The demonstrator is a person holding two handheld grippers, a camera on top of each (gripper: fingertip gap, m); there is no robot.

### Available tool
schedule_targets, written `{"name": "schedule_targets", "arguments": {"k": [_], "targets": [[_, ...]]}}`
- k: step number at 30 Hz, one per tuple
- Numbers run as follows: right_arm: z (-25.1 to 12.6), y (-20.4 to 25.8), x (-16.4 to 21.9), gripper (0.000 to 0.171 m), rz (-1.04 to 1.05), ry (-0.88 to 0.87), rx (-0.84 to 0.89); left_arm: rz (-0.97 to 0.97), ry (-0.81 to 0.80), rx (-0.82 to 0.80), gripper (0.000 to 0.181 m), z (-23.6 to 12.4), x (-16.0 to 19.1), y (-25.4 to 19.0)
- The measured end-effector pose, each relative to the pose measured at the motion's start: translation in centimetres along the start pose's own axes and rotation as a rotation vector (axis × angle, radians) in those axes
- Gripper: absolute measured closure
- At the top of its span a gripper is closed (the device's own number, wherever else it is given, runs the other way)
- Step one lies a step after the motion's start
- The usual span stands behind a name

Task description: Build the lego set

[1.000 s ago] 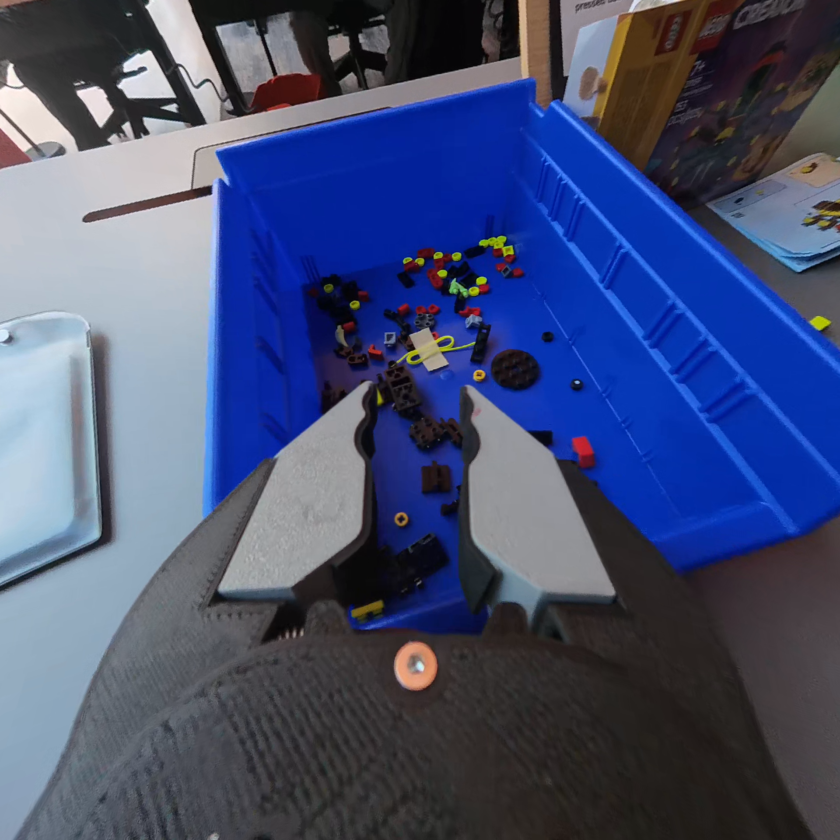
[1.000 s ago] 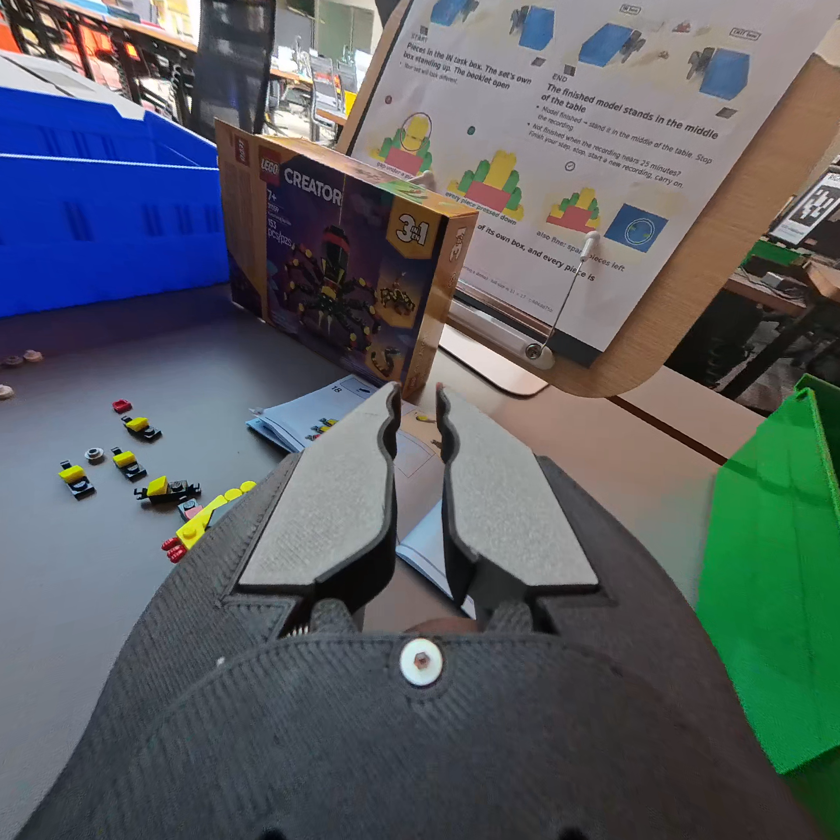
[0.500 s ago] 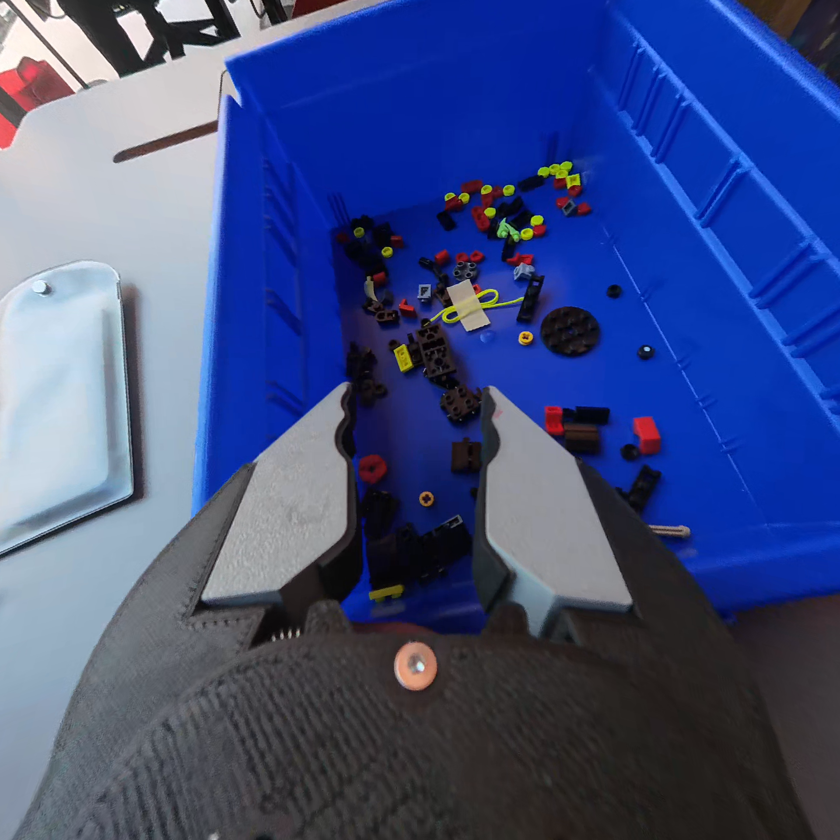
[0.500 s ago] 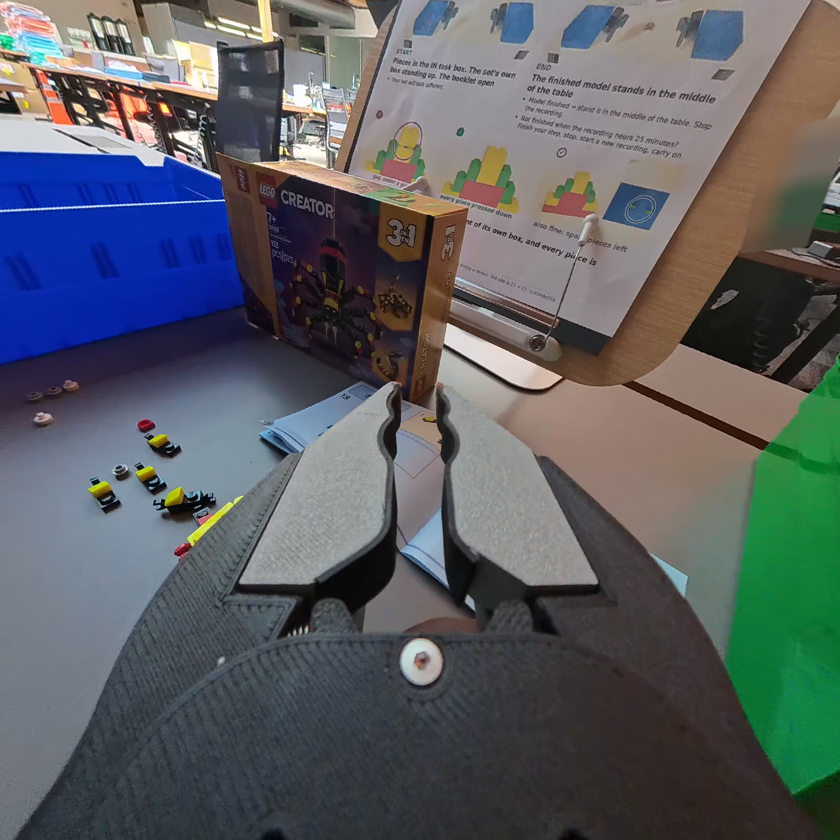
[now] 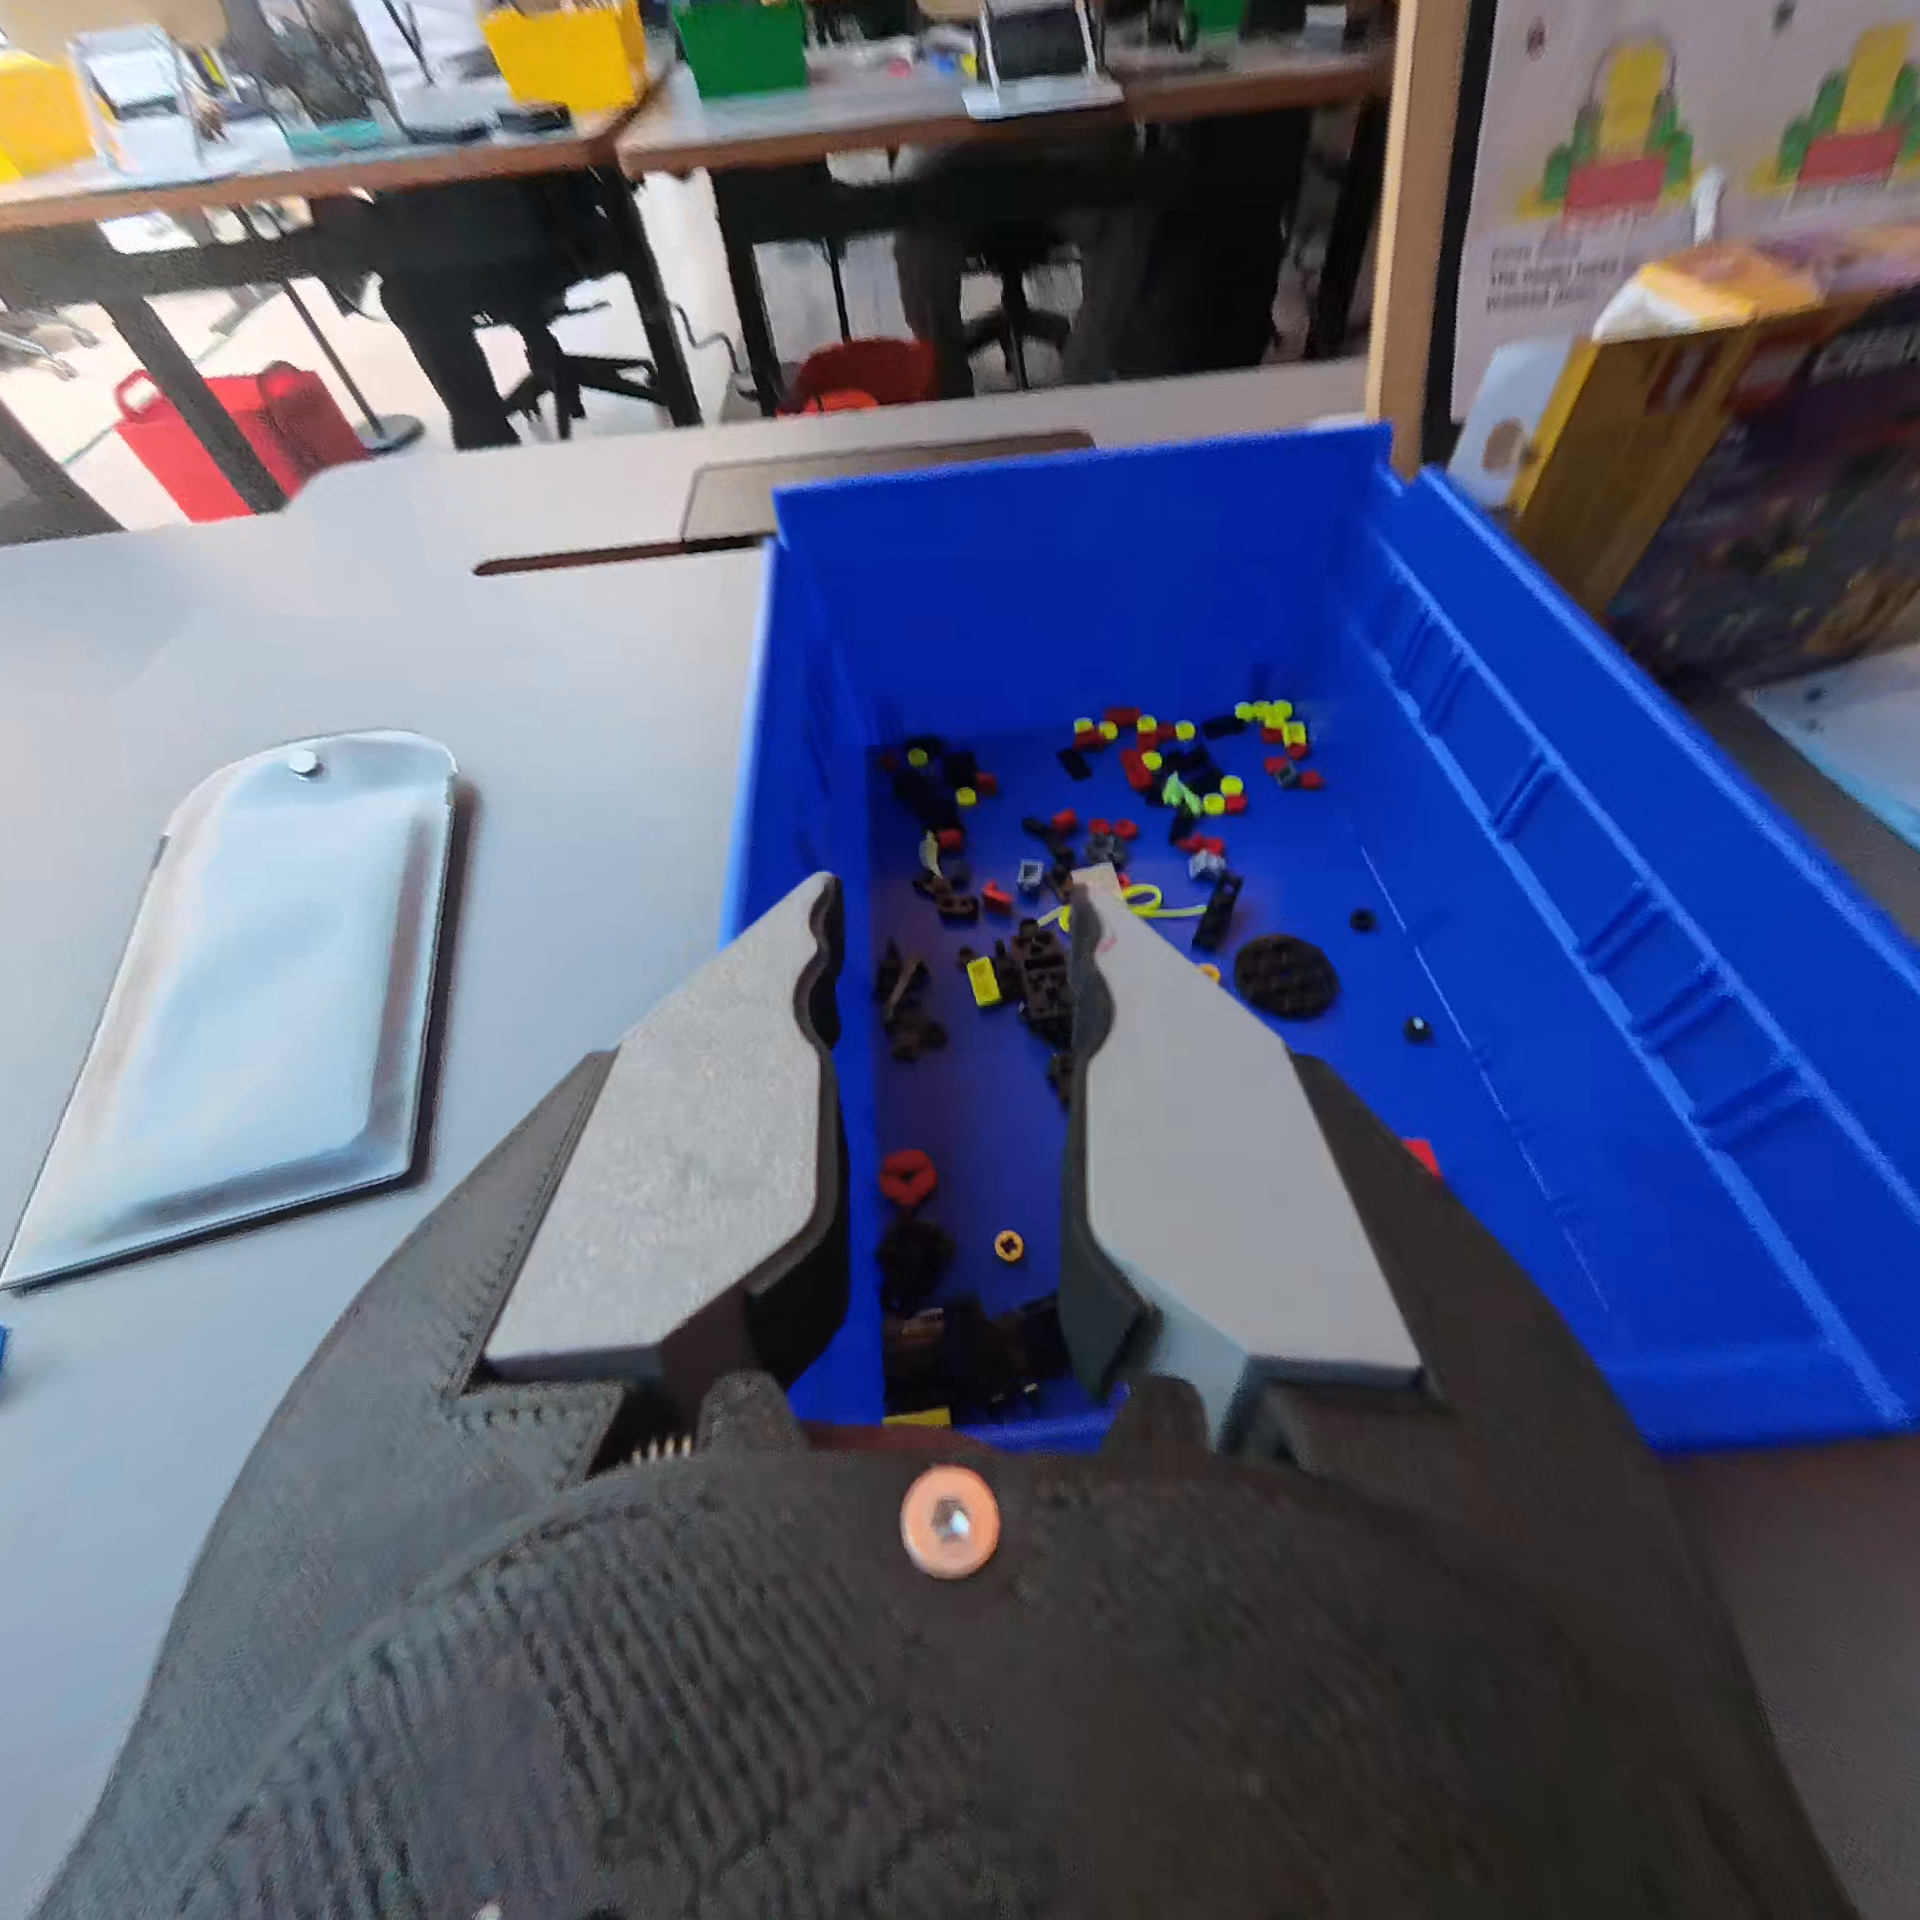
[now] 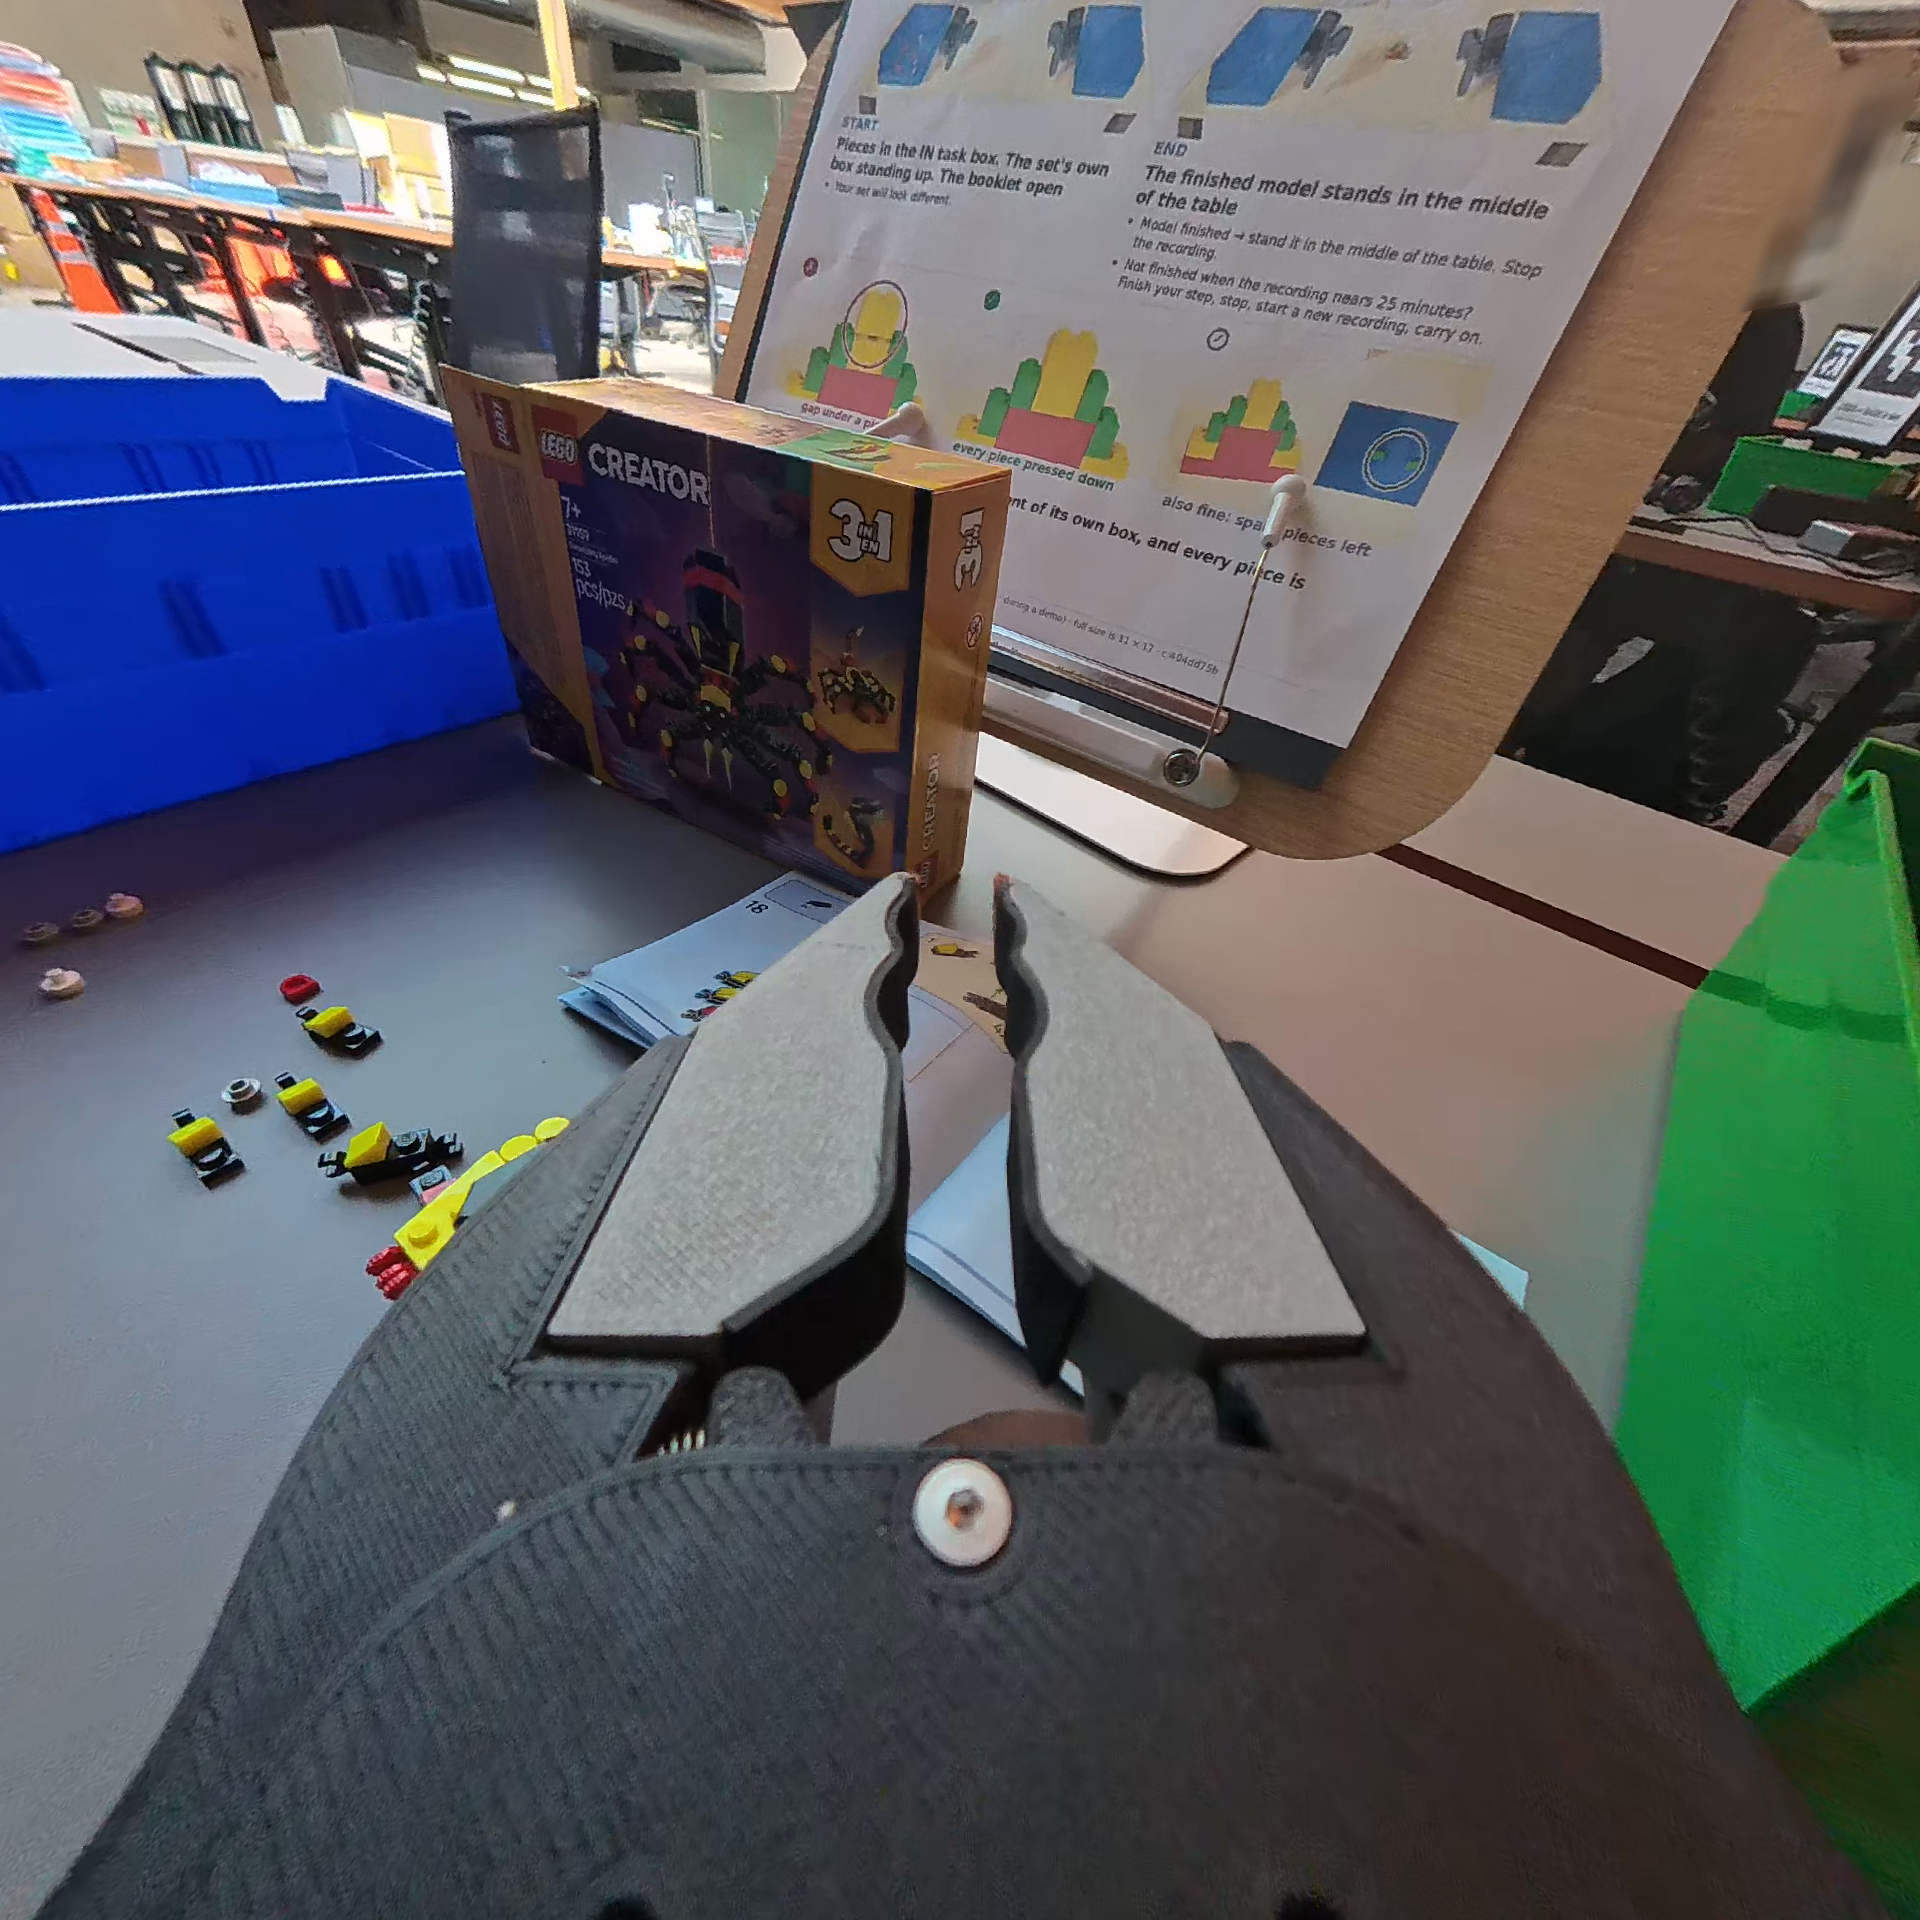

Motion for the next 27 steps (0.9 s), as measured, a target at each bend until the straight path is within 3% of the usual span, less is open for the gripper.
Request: {"name": "schedule_targets", "arguments": {"k": [5,27], "targets": [[-0.2,-0.4,-0.1,0.161,0.004,-0.006,0.017,-0.11,-0.116,-0.004,0.145,-1.5,-1.5,1.6],[-0.1,0.0,0.0,0.162,-0.005,0.004,0.0,-0.07,-0.071,0.028,0.142,-0.8,-0.6,1.1]]}}
Point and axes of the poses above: each gripper's, where its closed fingertips meet, z out along the fingers, x out of its underside, y = z × x across the jaws, the point moved 4 cm from there along -z, back along the fingers, and after that the axes turned 2 degrees about -y, right-handed, at the moved point
